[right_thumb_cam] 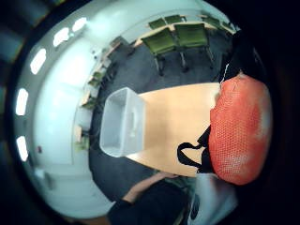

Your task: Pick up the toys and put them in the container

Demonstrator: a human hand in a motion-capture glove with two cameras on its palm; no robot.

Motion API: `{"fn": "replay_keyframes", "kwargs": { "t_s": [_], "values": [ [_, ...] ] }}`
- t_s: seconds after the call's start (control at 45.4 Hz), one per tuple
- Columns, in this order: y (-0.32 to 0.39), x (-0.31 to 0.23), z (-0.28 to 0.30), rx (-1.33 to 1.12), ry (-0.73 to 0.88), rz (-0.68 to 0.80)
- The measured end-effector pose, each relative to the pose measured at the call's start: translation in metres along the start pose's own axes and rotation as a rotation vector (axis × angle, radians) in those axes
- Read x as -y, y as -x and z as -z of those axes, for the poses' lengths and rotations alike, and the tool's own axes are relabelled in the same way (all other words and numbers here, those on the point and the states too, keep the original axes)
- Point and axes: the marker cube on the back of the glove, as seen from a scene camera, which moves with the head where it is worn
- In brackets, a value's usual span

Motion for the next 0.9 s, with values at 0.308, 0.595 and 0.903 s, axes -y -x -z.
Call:
{"fn": "replay_keyframes", "kwargs": {
  "t_s": [0.308,0.595,0.903],
  "values": [
    [0.204,0.030,0.016,0.075,0.017,0.176],
    [0.255,0.071,-0.023,0.086,0.061,0.401],
    [0.298,0.062,-0.065,0.075,0.247,0.325]
  ]
}}
